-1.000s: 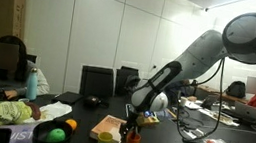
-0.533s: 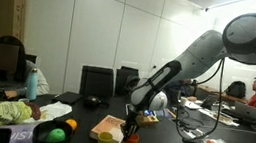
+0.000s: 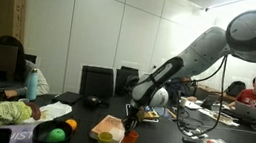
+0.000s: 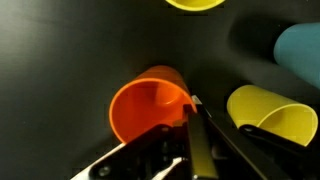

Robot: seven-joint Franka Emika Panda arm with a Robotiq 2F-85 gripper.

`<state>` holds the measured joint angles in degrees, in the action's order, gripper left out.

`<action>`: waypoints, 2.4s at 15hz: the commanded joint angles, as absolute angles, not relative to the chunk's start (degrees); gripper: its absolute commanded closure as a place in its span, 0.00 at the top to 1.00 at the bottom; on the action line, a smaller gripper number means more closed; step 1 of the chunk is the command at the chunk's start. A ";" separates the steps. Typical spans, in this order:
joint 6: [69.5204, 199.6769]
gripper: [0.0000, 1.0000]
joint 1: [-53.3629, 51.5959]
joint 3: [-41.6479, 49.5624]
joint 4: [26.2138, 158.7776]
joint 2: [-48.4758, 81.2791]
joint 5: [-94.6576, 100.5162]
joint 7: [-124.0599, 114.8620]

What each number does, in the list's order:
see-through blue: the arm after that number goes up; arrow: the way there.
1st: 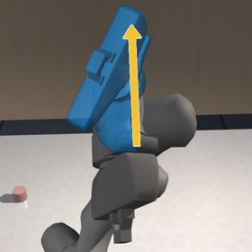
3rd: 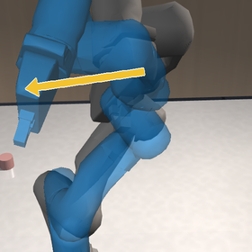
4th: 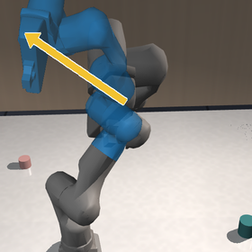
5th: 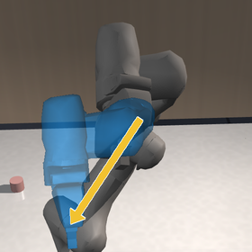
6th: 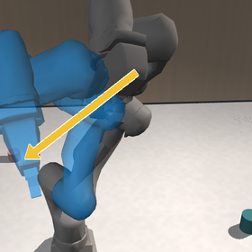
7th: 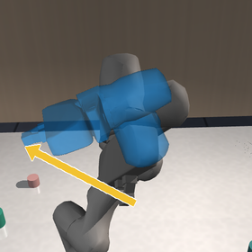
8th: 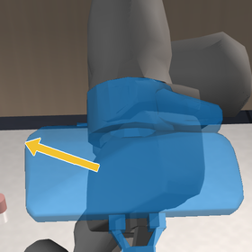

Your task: Stack the cups together

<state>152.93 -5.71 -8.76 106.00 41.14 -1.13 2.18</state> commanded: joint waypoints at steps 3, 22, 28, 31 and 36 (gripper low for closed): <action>151.98 0.02 -5.03 -8.51 110.76 34.91 -1.15 3.59; 145.05 0.02 -5.18 -15.92 134.90 7.63 -16.87 16.70; 145.24 0.02 -6.24 -15.31 133.90 10.66 -15.91 18.84; 146.07 0.02 -6.45 -14.70 133.26 11.90 -13.69 18.52; 148.98 0.02 -7.02 -13.09 131.67 14.09 -6.18 16.77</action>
<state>146.84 -5.87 -14.59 133.49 12.63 -10.14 17.72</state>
